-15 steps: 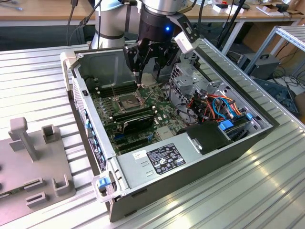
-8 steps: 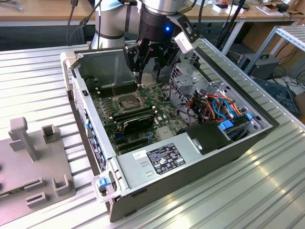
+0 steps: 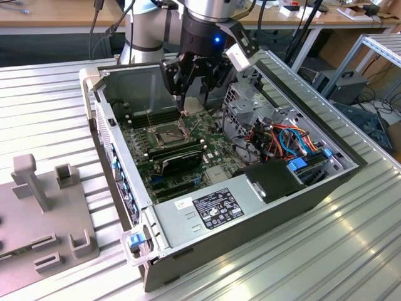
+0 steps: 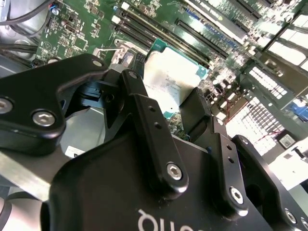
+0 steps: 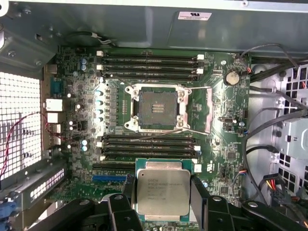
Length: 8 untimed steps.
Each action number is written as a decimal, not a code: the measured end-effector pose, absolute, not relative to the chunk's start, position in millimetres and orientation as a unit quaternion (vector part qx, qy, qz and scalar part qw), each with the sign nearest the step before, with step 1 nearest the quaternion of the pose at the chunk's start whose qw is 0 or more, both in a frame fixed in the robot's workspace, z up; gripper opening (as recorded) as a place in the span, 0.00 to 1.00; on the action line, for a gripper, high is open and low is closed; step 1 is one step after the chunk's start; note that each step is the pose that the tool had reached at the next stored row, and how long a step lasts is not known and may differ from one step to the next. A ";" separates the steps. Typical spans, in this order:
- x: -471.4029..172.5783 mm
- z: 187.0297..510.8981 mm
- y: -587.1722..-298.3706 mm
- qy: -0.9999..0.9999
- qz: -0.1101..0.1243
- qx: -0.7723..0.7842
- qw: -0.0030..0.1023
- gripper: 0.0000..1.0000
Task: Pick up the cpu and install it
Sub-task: 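Pick up the cpu and move it towards the insertion slot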
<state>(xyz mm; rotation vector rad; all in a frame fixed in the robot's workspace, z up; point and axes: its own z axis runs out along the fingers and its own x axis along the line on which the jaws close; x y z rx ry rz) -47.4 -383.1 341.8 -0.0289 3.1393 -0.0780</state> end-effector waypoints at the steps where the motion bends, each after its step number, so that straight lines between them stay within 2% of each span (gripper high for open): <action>1: -47.4 339.7 -380.5 1.000 -0.025 -0.009 0.001 0.55; 8: -47.4 335.6 -375.4 1.000 -0.025 -0.009 0.001 0.55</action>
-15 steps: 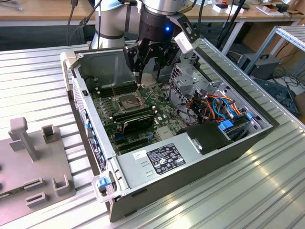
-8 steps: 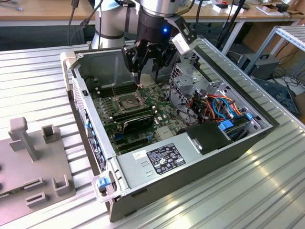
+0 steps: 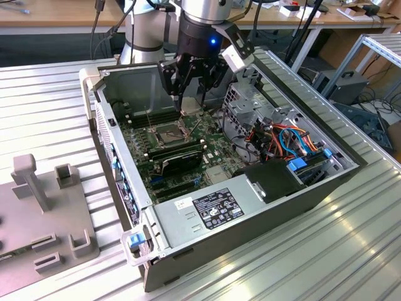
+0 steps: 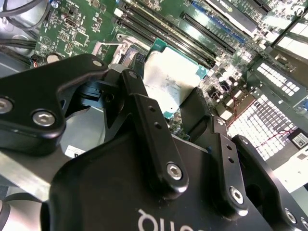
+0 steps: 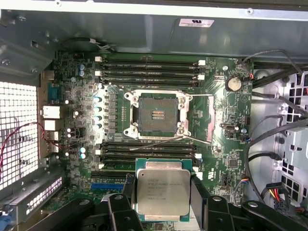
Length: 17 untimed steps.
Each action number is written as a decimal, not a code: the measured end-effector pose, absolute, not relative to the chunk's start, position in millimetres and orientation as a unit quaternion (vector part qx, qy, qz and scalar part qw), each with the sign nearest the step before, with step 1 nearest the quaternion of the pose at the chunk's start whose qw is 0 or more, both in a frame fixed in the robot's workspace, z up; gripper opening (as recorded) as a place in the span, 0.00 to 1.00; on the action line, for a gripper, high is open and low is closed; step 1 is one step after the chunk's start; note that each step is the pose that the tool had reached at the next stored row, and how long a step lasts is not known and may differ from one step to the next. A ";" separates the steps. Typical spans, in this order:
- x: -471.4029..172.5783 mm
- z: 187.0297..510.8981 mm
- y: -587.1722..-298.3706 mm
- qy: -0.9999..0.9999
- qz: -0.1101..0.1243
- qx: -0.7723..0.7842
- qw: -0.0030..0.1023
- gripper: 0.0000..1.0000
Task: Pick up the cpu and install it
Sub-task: 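Pick up the cpu and move it towards the insertion slot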
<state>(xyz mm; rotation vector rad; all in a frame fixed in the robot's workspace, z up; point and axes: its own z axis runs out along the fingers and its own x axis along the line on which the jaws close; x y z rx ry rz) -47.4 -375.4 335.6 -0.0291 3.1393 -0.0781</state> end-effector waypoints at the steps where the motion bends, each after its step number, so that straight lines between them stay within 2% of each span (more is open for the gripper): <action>1: -47.4 335.5 -375.0 1.000 -0.025 -0.009 0.001 0.55; 17: -47.4 330.1 -373.6 1.000 -0.025 -0.009 0.001 0.55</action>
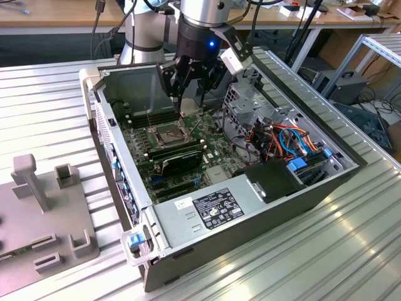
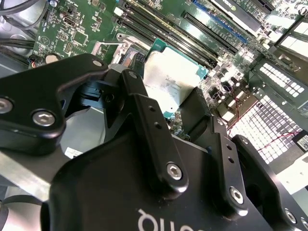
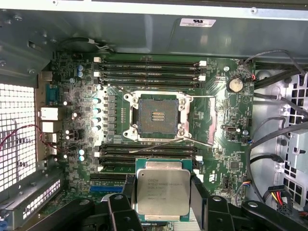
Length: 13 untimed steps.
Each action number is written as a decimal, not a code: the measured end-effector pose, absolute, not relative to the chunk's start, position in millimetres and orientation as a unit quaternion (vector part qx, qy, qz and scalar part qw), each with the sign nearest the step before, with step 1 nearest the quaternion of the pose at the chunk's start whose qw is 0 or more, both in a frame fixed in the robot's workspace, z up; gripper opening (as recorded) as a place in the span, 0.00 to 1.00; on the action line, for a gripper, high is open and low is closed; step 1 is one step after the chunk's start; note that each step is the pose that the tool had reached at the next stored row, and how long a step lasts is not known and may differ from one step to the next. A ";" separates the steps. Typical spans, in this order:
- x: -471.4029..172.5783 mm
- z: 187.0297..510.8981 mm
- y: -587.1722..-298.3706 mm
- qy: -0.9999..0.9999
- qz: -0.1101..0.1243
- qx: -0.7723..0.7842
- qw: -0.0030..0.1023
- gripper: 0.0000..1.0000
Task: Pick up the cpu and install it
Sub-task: 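Pick up the cpu and move it towards the insertion slot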
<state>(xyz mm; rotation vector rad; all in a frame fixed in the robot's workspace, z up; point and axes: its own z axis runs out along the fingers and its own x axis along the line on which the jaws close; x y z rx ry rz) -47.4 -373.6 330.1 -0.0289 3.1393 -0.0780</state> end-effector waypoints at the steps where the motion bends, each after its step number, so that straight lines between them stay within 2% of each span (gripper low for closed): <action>1: -47.4 330.1 -373.6 1.000 -0.025 -0.009 0.001 0.55; 13: -47.4 326.4 -373.6 1.000 -0.025 -0.009 0.001 0.55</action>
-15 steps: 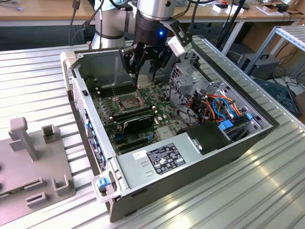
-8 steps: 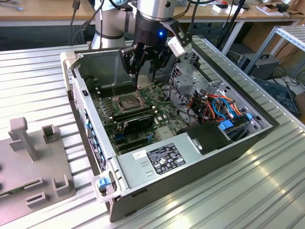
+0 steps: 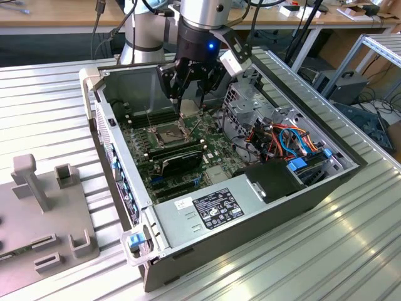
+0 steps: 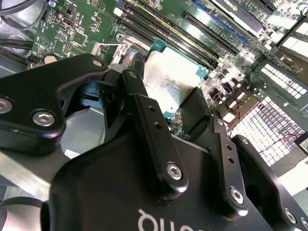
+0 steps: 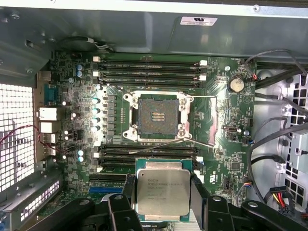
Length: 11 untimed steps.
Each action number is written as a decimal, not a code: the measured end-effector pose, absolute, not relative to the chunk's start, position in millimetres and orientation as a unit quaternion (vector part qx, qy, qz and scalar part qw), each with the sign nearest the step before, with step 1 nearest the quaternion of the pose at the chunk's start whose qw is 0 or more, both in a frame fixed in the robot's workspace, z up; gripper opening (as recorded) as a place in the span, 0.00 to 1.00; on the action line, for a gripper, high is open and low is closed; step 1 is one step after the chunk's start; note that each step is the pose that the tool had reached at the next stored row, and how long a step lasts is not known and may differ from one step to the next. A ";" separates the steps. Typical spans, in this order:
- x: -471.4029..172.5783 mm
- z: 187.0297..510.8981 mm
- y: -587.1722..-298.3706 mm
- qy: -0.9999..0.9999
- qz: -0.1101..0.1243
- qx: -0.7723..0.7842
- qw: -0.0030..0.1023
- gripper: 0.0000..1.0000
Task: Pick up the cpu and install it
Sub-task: 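Pick up the cpu and move it towards the insertion slot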
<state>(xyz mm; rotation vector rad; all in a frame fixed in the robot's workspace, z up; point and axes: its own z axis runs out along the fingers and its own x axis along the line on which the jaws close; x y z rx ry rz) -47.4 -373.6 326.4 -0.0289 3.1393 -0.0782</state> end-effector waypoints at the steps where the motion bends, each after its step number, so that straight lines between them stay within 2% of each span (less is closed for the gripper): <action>1: -47.4 326.2 -373.6 1.000 -0.025 -0.009 0.001 0.55; 11: -47.4 325.8 -373.6 1.000 -0.025 -0.009 0.001 0.55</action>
